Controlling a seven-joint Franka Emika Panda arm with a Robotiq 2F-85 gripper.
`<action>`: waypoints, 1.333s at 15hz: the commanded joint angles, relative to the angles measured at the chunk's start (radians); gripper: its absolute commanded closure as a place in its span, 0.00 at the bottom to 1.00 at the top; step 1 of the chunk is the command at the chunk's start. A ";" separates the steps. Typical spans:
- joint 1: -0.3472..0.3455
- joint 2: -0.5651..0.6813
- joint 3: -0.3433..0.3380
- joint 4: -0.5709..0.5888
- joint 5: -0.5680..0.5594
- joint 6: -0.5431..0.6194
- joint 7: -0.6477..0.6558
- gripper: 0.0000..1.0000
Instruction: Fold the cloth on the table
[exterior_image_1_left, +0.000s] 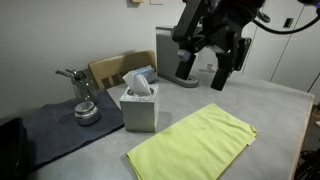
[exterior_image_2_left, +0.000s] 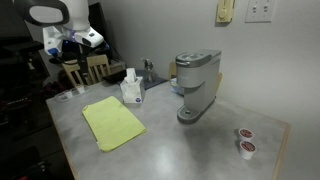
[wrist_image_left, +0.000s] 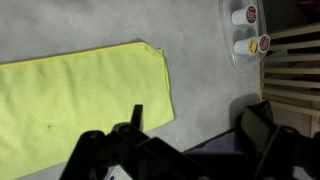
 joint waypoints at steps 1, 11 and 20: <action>-0.002 0.005 0.000 0.004 0.002 -0.002 -0.003 0.00; 0.011 0.143 0.027 0.071 -0.258 0.035 0.047 0.00; 0.037 0.342 0.055 0.224 -0.283 0.077 0.034 0.00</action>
